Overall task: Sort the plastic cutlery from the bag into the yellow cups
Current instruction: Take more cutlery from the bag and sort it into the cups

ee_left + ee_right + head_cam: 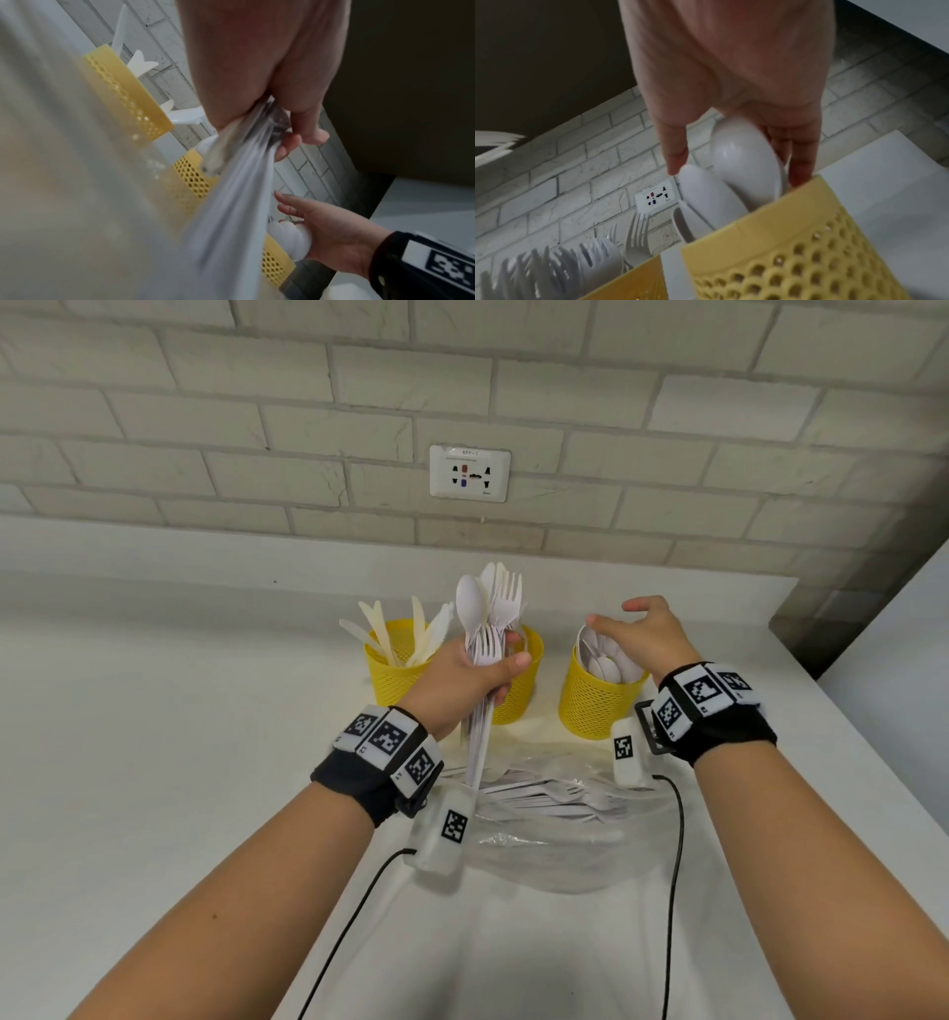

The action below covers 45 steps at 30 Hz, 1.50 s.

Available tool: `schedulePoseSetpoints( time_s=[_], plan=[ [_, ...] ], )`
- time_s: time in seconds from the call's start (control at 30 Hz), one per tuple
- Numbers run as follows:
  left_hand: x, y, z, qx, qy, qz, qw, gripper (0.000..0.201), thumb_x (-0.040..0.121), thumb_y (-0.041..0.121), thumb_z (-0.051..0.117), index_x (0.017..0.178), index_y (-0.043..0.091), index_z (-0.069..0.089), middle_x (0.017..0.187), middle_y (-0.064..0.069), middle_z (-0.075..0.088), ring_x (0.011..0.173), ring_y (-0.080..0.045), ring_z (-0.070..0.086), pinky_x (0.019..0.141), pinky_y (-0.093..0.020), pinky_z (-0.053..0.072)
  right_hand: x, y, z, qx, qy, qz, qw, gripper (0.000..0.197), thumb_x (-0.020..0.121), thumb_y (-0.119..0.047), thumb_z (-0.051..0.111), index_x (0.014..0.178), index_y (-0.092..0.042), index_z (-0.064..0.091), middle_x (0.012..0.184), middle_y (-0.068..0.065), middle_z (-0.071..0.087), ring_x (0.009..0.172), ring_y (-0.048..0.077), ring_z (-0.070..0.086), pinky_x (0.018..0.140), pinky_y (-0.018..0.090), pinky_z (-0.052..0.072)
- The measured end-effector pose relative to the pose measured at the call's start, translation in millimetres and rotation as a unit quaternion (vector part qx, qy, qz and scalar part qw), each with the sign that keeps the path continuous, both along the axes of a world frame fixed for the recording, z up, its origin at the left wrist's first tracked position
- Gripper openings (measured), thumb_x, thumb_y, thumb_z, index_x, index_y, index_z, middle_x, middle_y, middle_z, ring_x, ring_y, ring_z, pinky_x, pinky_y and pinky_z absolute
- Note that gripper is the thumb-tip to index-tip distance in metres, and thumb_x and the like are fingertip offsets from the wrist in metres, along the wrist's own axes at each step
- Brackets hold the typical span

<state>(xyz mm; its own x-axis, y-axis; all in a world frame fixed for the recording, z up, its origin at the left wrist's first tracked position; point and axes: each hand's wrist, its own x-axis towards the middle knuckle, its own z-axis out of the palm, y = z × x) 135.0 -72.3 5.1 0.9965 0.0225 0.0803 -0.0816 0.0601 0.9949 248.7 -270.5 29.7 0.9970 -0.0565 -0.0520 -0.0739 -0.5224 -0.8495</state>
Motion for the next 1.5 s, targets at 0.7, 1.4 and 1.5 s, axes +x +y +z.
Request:
schedulePoseSetpoints(
  time_s=[0.7, 1.4, 1.5],
  plan=[
    [4, -5, -7, 0.066, 0.005, -0.019, 0.998, 0.021, 0.087, 0.018, 0.068, 0.104, 0.007, 0.062, 0.05, 0.001, 0.048, 0.043, -0.011, 0.042, 0.048, -0.022, 0.036, -53, 39, 92, 0.314, -0.138, 0.208, 0.916, 0.016, 0.092, -0.004, 0.053, 0.088, -0.018, 0.049, 0.079, 0.003, 0.068, 0.075, 0.014, 0.069, 0.069, 0.024, 0.056],
    [7, -4, -3, -0.013, -0.007, -0.01, 1.0, 0.014, 0.088, 0.008, 0.065, 0.101, 0.009, 0.061, 0.07, -0.003, 0.062, 0.052, -0.011, 0.055, 0.054, -0.02, 0.049, -25, 15, 31, -0.186, -0.207, 0.082, 0.957, 0.024, 0.088, -0.037, 0.061, 0.102, -0.02, 0.071, 0.106, 0.005, 0.065, 0.11, 0.024, 0.052, 0.091, 0.03, 0.039],
    [6, -7, 1, -0.029, -0.008, -0.033, 0.999, 0.013, 0.09, 0.006, 0.062, 0.102, 0.006, 0.06, 0.075, -0.008, 0.065, 0.053, -0.01, 0.059, 0.054, -0.02, 0.052, -43, 38, 50, -0.03, -0.146, 0.171, 0.974, 0.027, 0.08, -0.046, 0.068, 0.085, -0.019, 0.07, 0.077, -0.013, 0.062, 0.075, -0.001, 0.057, 0.07, 0.012, 0.041]
  ],
)
